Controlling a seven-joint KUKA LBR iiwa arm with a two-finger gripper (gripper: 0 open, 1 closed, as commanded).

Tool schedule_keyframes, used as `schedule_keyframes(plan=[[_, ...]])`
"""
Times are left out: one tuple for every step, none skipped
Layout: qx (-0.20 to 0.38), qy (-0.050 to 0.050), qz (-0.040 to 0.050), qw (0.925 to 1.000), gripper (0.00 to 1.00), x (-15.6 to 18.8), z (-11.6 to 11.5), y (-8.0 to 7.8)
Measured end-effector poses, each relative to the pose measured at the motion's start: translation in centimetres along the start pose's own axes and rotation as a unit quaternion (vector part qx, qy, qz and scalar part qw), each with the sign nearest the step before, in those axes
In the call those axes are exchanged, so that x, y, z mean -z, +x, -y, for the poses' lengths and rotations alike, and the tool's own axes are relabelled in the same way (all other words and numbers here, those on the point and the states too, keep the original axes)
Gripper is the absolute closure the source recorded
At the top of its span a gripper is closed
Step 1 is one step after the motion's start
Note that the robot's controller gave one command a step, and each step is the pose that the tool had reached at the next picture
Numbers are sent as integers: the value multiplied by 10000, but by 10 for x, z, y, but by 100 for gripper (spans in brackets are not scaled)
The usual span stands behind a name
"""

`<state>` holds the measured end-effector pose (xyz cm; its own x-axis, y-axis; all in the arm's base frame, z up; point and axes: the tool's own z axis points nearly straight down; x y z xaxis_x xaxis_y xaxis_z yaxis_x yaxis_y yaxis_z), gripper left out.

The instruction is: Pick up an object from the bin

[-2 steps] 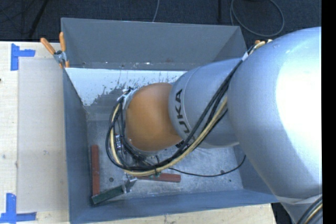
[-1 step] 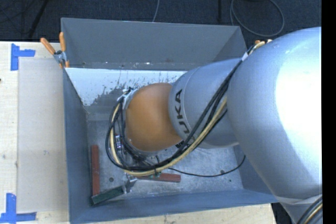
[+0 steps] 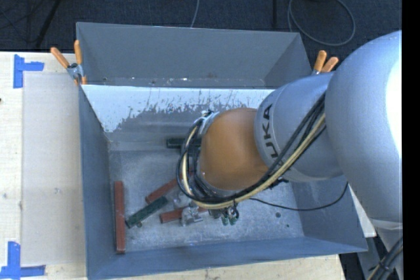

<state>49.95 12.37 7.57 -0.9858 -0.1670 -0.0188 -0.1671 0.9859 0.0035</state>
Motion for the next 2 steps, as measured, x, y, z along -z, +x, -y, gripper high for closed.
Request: schedule_keyframes(plan=[[-1,0,0,10000,100,0,0,0],[59,15,-89,9999,100,133,3,-26]])
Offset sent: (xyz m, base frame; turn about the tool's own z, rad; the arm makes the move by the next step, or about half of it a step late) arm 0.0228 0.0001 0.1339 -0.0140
